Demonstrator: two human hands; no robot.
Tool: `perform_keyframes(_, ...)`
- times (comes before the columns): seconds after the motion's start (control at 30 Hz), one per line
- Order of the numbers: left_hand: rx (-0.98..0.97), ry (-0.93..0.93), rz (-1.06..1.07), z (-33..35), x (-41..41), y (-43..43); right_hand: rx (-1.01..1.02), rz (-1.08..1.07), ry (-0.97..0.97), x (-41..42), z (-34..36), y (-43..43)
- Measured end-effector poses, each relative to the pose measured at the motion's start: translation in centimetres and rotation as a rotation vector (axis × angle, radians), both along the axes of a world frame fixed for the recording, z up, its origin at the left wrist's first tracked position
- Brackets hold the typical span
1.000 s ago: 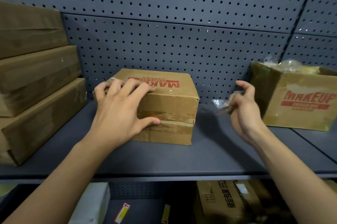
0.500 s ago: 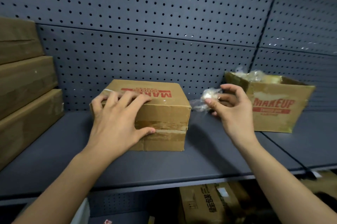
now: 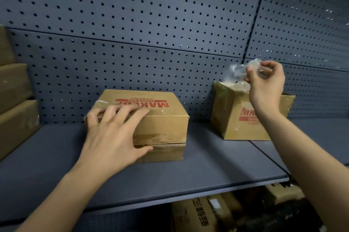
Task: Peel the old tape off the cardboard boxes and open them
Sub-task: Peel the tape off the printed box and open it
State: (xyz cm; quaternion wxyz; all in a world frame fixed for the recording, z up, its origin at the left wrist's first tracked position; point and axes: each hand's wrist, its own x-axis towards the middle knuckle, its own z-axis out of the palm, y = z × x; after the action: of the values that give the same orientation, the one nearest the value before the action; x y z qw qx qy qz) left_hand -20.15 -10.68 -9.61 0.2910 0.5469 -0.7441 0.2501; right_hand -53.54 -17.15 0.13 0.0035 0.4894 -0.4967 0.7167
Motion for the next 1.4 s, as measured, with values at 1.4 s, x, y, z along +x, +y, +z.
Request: perform_keyframes(1.4,0.025,0.049,-0.038,0.1,0.0,-0.4,0.781,-0.267,0.619,-4.5,2.0,-8.0)
